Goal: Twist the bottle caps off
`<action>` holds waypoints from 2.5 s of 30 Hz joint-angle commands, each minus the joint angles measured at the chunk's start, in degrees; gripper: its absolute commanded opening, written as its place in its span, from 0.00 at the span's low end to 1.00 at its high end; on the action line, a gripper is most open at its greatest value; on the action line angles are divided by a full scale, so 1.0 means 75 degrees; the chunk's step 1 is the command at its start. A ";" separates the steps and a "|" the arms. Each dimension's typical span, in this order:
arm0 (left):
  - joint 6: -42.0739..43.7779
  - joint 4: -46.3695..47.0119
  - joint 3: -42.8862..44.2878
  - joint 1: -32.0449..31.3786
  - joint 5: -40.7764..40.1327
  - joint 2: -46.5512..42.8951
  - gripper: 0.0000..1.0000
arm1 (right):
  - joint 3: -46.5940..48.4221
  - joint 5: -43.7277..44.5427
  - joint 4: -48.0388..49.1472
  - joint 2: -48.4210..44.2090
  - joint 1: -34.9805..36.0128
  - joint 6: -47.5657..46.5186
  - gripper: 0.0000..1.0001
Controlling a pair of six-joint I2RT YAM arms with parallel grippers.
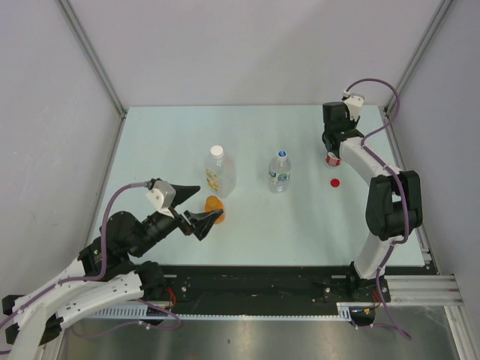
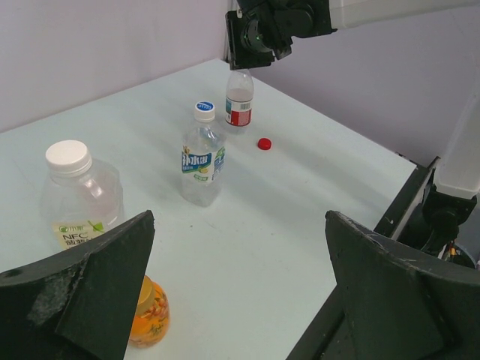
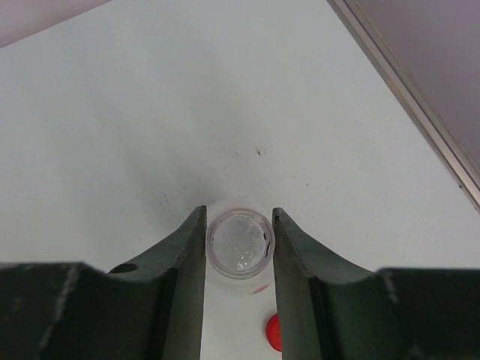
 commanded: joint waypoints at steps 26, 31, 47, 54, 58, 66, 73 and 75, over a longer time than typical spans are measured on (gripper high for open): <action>-0.0144 0.0255 -0.0060 0.0018 0.0105 0.0162 1.00 | -0.0391 -0.0161 -0.0116 -0.0843 -0.0014 0.0333 0.62; -0.0145 0.0255 -0.0060 0.0006 0.0128 0.0174 1.00 | -0.0391 -0.0209 -0.0162 -0.0971 0.0010 0.0251 0.64; -0.0238 0.0220 0.0022 0.0006 -0.0338 0.0162 1.00 | -0.0391 0.0330 -0.1287 -0.2962 0.0981 -0.0053 0.70; -0.0824 0.0594 -0.0270 0.0018 -0.1852 0.0033 1.00 | -0.0496 -0.0239 -0.1909 -0.4241 0.2880 -0.0369 1.00; -0.1011 0.0701 -0.0202 0.0018 -0.1723 0.0512 1.00 | -0.1069 -0.1740 -0.1361 -0.4849 0.3221 0.0084 1.00; -0.1492 0.0149 0.0069 0.0018 -0.1302 0.1486 1.00 | -0.1856 -0.2296 -0.0631 -0.4535 0.3431 0.0169 0.96; -0.1434 0.0384 -0.0083 0.0030 -0.0891 0.1369 1.00 | -0.2101 -0.1980 0.0470 -0.3961 0.3795 0.0029 0.93; -0.1387 0.0337 -0.0060 0.0030 -0.0856 0.1346 1.00 | -0.2101 -0.1873 0.0610 -0.3703 0.3807 0.0005 0.92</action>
